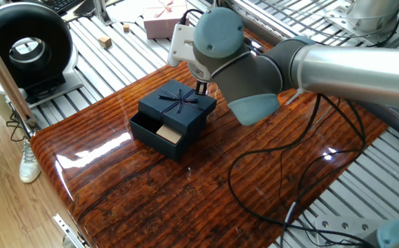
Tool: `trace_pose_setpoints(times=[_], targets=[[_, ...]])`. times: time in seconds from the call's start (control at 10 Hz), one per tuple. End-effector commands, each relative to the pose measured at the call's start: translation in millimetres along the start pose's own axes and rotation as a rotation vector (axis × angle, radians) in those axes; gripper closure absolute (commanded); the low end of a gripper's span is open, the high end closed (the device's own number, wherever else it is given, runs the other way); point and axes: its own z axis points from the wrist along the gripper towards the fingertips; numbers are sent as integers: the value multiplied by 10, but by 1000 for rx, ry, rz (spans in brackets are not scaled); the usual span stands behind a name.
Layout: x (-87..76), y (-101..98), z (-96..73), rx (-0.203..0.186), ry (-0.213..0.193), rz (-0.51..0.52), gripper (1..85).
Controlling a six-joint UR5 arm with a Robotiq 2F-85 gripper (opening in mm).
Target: Cover the box
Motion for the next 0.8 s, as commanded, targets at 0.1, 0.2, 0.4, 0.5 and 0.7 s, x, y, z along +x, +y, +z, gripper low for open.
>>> trace_pose_setpoints(times=[0.1, 0.2, 0.4, 0.5, 0.7], targets=[[25, 79, 26, -49, -9, 31, 847], [39, 132, -3, -71, -5, 37, 847], [59, 251, -87, -119, 3, 70, 847], [62, 282, -105, -132, 5, 81, 847], [56, 314, -128, -147, 5, 92, 847]])
